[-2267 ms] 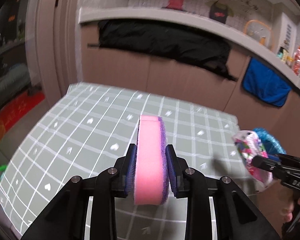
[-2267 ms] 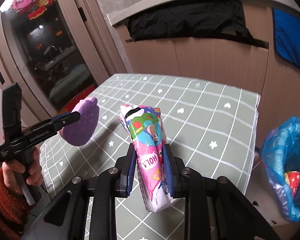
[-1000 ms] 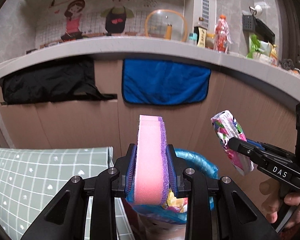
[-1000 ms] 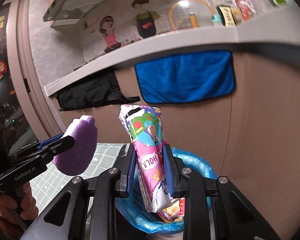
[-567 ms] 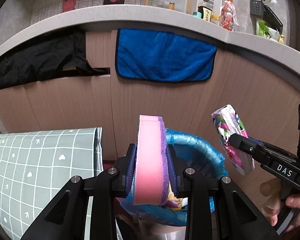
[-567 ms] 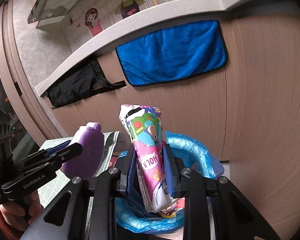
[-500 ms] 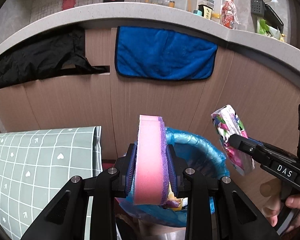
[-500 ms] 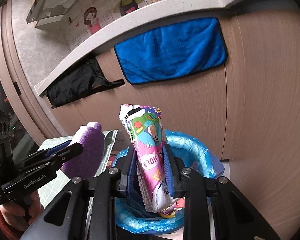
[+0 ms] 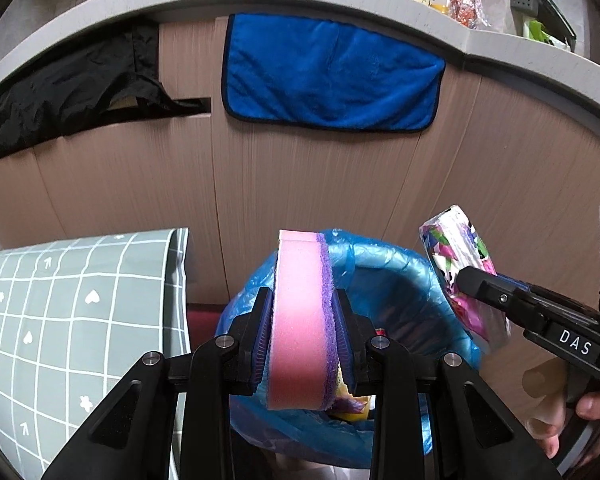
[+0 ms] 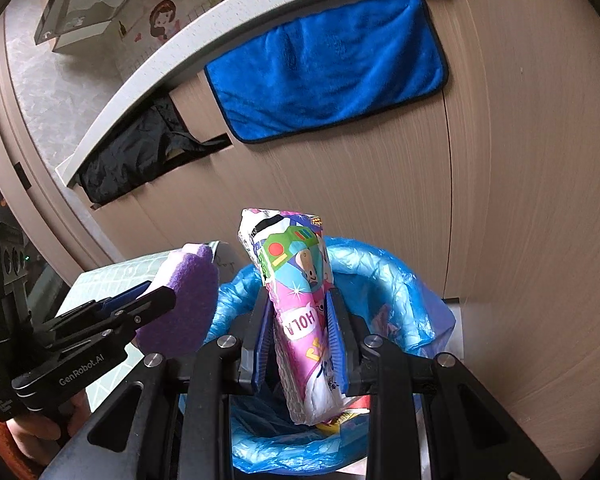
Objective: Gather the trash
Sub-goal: 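Carry the sponge with the left gripper while the right carries the tissue pack to the bin, then open both grippers over the bin to drop the sponge and tissue pack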
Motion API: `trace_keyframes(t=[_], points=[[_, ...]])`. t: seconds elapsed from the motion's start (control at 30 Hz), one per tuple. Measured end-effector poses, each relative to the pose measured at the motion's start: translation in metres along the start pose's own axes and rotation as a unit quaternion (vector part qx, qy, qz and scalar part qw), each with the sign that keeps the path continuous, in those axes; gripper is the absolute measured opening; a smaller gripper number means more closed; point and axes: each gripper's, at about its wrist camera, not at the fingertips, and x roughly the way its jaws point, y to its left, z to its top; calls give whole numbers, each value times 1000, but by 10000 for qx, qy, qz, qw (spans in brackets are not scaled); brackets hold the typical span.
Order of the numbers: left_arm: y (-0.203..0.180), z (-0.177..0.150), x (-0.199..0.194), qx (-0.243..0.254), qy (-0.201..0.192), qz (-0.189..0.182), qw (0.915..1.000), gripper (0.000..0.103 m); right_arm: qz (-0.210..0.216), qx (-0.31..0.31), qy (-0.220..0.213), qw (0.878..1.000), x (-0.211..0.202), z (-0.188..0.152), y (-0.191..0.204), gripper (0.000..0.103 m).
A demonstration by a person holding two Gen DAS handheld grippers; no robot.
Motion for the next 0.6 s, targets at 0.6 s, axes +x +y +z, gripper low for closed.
trace_keyframes(t=[0.6], points=[[14,-1,16,-258,190,-400,9987,36,-173,82,163,9997,21,-6,-3,31]])
